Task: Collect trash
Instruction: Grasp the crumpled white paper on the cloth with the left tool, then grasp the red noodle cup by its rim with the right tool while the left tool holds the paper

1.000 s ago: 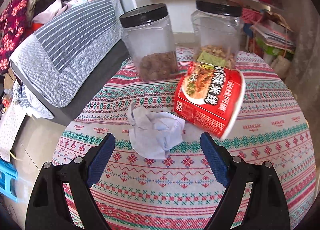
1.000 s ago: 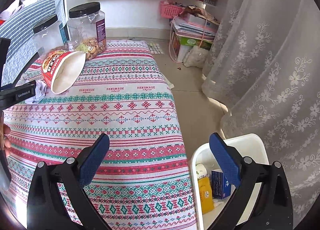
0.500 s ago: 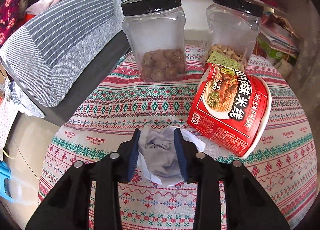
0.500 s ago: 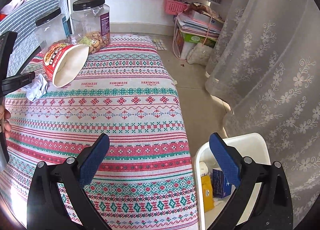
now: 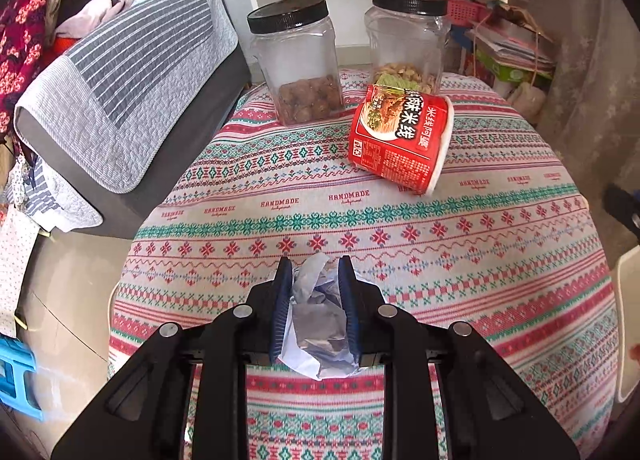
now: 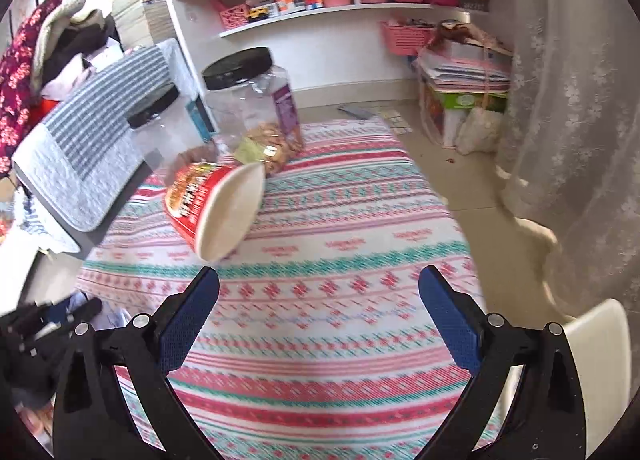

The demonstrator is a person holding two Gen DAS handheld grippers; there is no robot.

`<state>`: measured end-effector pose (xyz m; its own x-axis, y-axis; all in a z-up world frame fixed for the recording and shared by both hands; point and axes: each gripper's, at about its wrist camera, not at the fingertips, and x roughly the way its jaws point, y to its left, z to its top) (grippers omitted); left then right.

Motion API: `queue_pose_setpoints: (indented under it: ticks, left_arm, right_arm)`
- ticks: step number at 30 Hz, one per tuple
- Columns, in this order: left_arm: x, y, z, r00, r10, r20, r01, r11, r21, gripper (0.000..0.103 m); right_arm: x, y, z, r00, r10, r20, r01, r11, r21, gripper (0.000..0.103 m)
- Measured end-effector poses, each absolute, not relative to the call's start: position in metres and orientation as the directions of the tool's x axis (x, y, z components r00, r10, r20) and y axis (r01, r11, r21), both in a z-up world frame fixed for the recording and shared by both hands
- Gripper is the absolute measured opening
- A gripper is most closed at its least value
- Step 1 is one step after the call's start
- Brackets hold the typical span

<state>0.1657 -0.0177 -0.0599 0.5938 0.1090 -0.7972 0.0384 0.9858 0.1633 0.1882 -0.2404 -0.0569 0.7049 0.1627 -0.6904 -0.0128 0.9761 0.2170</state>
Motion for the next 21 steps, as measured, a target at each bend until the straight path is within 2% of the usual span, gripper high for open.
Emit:
queue_pose_setpoints:
  ticks: [3,7,14,15,16,17,19,20,21]
  left_arm:
    - [0.152,-0.014,-0.050,0.600,0.082,-0.795,0.044,0.990,0.135,0.024]
    - [0.145,-0.015,-0.041,0.625,0.095,-0.775,0.065,0.983,0.173,0.022]
    - [0.144,-0.002,-0.032,0.643,0.106,-0.759,0.048,0.983,0.178,0.022]
    - [0.144,-0.001,-0.032,0.640,0.108,-0.761,0.048,0.983,0.179,0.022]
    - [0.144,0.000,-0.034,0.636,0.109,-0.764,0.048,0.982,0.181,0.022]
    - [0.145,0.001,-0.035,0.631,0.109,-0.768,0.050,0.982,0.180,0.022]
    - [0.144,0.003,-0.038,0.617,0.088,-0.782,0.052,0.987,0.152,0.022]
    - [0.144,0.005,-0.039,0.609,0.072,-0.790,0.052,0.990,0.131,0.022]
    - [0.145,0.007,-0.039,0.602,0.059,-0.796,0.051,0.992,0.112,0.022]
  right_arm:
    - [0.217,-0.207,-0.063,0.704,0.243,-0.668,-0.101,0.965,0.244,0.096]
    - [0.248,-0.173,-0.073,0.685,0.317,-0.656,-0.195,0.947,0.255,0.096]
    - [0.294,-0.158,-0.101,0.635,0.390,-0.667,-0.175,0.913,0.368,0.095]
    - [0.298,-0.157,-0.104,0.628,0.394,-0.671,-0.164,0.910,0.381,0.090]
    - [0.302,-0.158,-0.108,0.614,0.403,-0.678,-0.155,0.904,0.397,0.076]
    - [0.305,-0.158,-0.112,0.594,0.430,-0.679,-0.160,0.891,0.425,0.069]
    - [0.305,-0.156,-0.110,0.577,0.489,-0.654,-0.190,0.860,0.474,0.032]
    - [0.303,-0.155,-0.107,0.574,0.499,-0.649,-0.200,0.854,0.480,0.027]
    - [0.301,-0.154,-0.103,0.573,0.505,-0.645,-0.207,0.851,0.483,0.016]
